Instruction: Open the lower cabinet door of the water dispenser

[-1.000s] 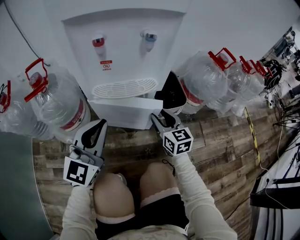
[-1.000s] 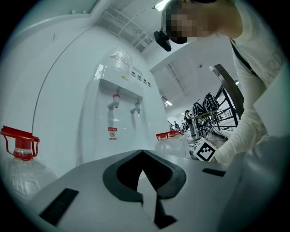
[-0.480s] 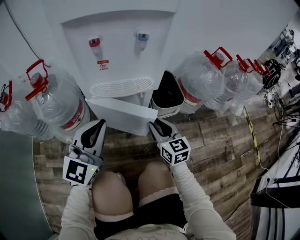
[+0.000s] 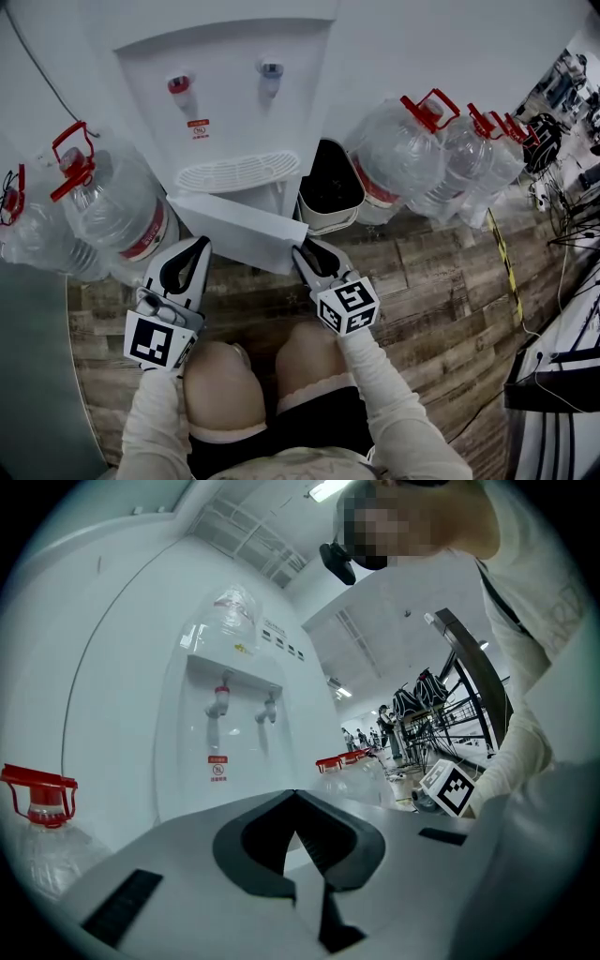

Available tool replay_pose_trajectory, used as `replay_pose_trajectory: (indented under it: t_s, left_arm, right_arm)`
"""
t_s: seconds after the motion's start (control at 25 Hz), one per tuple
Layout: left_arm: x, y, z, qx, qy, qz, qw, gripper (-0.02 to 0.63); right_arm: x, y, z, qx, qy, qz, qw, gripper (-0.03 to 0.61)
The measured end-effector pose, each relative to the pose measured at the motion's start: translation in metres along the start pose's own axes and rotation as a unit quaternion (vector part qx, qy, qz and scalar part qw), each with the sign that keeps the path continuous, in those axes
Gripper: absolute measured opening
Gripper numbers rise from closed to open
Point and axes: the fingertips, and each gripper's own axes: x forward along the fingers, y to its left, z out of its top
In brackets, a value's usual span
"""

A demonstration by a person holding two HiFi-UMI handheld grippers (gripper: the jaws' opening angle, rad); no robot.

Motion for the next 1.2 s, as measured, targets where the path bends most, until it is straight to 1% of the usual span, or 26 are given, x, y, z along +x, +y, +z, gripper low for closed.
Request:
replay_pose_trajectory:
  t_s: [0.2,0.24,0.36,0.4,0.48,0.68,0.8,0.84,0.92,1.0,1.2]
  left_arm:
    - [-0.001,-0.004,0.005,0.007,-0.001,0.0,1.0,0.002]
    - [-0.002,-0.004,0.006,0.008,-0.001,0.001,1.0,0.002]
    - [-0.003,-0.005,0.008,0.01,-0.001,0.002,0.9999,0.002]
    - [-0.003,-0.005,0.008,0.01,-0.001,0.003,0.9999,0.002]
    - [-0.002,-0.004,0.006,0.009,-0.002,0.002,1.0,0.002]
    - [0.003,0.004,0.002,0.004,-0.002,-0.004,1.0,0.002]
    - [0.008,0.01,0.008,-0.006,-0.016,-0.015,0.9997,0.002]
    - [0.009,0.014,0.007,-0.014,-0.013,-0.012,0.9997,0.002]
    - [0.013,0.022,0.004,-0.032,0.006,-0.003,0.9995,0.002]
    - [0.017,0.028,0.005,-0.041,0.021,-0.005,0.9989,0.002]
    - [0.021,0.044,0.024,-0.06,0.044,-0.007,0.9972,0.002]
  right_arm:
    - [-0.007,0.003,0.02,-0.009,-0.022,-0.006,1.0,0.109]
    - [-0.009,0.003,0.024,-0.013,-0.021,-0.009,1.0,0.081]
    - [-0.014,0.006,0.032,-0.041,-0.013,-0.021,0.999,0.042]
    - [-0.016,0.006,0.036,-0.052,-0.015,-0.025,0.998,0.009]
    - [-0.018,0.005,0.043,-0.064,-0.022,-0.031,0.997,0.008]
    - [-0.014,0.003,0.062,-0.059,-0.039,-0.037,0.997,0.008]
    - [-0.008,0.004,0.074,-0.059,-0.049,-0.04,0.996,0.008]
    - [-0.006,0.005,0.079,-0.058,-0.053,-0.04,0.996,0.008]
    - [-0.001,0.008,0.089,-0.06,-0.058,-0.038,0.996,0.008]
    - [0.004,0.011,0.101,-0.063,-0.059,-0.036,0.996,0.009]
    - [0.007,0.02,0.132,-0.06,-0.054,-0.046,0.996,0.009]
